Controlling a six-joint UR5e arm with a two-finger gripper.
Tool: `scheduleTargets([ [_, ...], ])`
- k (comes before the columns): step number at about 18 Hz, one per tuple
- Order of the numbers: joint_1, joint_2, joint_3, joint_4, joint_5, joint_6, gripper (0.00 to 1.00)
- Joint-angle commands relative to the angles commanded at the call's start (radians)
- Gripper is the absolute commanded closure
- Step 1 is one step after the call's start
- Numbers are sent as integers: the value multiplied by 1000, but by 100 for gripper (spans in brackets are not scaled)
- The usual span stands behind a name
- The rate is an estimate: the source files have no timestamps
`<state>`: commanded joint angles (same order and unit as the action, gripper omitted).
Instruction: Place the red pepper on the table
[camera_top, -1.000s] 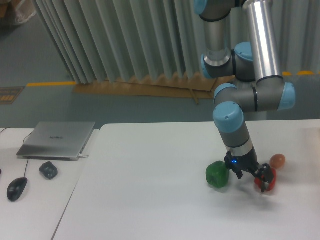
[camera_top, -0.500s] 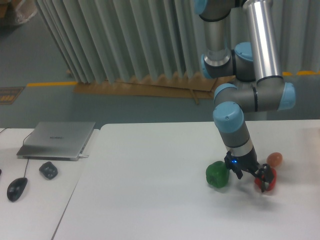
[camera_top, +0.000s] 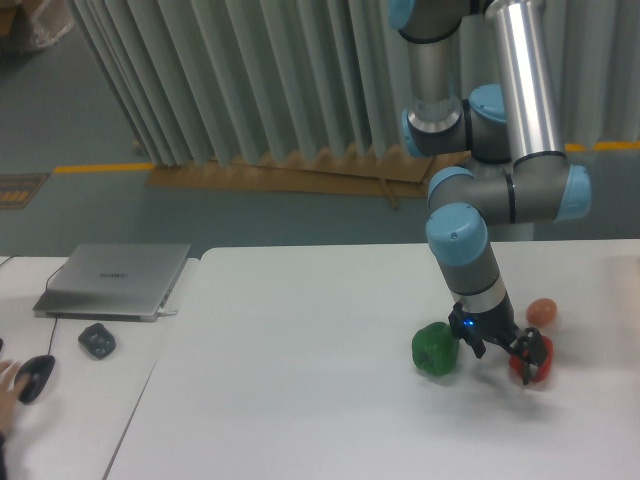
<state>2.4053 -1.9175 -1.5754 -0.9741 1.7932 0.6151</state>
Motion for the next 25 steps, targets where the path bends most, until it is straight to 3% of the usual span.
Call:
scheduleTargets([
  [25,18,8,-3,3,-6,-2,0],
])
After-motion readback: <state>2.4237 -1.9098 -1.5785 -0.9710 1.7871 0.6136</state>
